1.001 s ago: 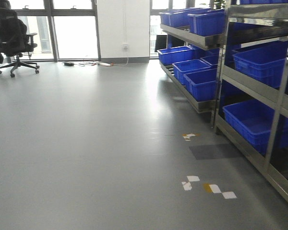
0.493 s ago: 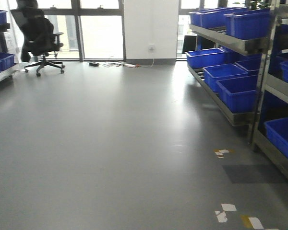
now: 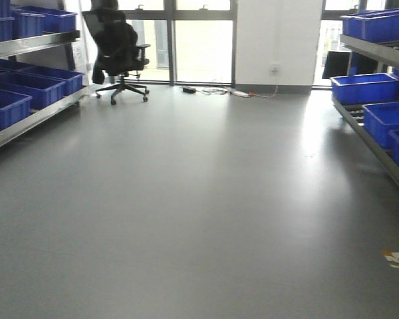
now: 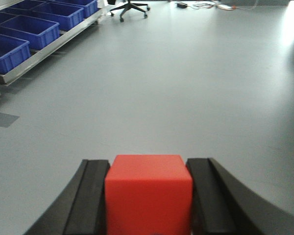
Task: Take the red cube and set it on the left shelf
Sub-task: 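Drive the base away from the table holding the red cube, then turn the base and drive up to the shelf of blue bins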
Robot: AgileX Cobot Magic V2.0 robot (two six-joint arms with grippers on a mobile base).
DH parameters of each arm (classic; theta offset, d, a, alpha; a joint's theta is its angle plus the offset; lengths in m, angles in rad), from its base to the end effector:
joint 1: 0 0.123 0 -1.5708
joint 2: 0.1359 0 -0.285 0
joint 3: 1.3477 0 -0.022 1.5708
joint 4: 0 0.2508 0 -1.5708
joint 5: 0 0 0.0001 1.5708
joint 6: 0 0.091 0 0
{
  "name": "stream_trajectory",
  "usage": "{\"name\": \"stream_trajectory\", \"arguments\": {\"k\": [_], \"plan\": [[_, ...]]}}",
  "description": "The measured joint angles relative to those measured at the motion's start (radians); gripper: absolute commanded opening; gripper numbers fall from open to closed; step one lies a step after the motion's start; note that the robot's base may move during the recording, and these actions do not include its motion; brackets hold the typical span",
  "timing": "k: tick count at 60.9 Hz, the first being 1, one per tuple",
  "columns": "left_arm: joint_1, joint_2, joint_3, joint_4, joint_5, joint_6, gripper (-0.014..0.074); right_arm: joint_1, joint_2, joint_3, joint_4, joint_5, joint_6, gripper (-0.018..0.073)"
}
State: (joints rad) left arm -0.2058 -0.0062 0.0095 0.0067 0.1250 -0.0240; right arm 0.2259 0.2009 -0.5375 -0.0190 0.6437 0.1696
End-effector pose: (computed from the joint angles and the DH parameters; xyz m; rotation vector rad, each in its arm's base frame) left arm 0.0552 -0.0114 0.1990 0.1513 1.6075 -0.1719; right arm 0.0386 0.0078 0.3204 -0.0561 1.7973 0.2622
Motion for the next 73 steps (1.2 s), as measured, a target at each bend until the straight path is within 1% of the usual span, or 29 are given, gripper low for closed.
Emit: {"name": "stream_trajectory", "arguments": {"k": [73], "plan": [[0.000,0.000,0.000,0.000,0.000,0.000,0.0102,0.000,0.000,0.000,0.000,0.000,0.000,0.0165]]}}
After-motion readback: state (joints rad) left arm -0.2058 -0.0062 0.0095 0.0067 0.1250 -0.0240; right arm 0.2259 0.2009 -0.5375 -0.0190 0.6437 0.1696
